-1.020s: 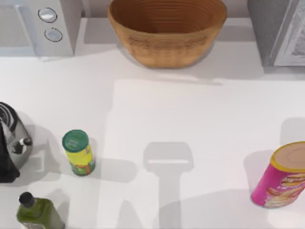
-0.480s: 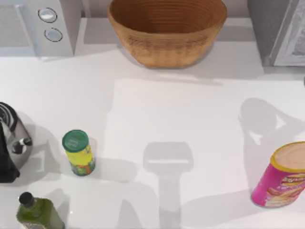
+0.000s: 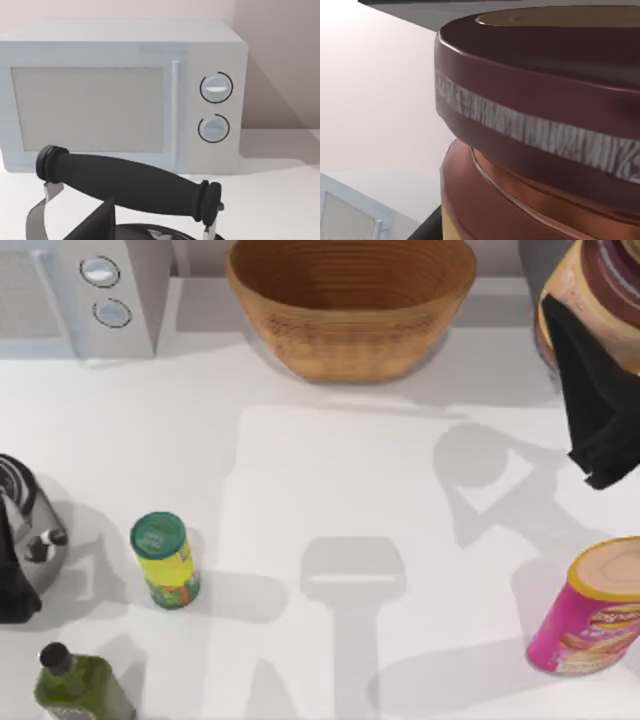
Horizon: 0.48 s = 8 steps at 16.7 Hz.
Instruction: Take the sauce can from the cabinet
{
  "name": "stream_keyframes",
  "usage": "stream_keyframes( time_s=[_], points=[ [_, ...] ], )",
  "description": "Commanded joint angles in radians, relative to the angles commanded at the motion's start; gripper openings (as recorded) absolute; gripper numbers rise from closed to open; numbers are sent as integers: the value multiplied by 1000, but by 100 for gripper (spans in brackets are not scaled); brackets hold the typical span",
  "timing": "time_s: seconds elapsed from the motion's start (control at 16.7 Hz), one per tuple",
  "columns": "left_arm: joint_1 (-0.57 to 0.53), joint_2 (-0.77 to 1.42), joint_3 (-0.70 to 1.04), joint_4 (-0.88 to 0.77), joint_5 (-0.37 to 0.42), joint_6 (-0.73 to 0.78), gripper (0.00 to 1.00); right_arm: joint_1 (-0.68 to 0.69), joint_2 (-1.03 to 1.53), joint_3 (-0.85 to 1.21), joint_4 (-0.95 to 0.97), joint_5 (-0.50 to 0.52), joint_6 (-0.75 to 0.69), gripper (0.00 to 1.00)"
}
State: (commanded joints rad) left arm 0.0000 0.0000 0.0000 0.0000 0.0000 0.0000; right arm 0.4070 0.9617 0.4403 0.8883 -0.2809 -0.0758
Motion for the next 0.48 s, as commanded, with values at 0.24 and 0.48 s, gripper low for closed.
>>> stream_keyframes(
  time_s=[0.24,0.48],
  points=[
    [0,0,0,0,0,0,100,74,172,67,143,1,-4,0],
    [0,0,0,0,0,0,100,138,322,136,278,29,2,0]
  ],
)
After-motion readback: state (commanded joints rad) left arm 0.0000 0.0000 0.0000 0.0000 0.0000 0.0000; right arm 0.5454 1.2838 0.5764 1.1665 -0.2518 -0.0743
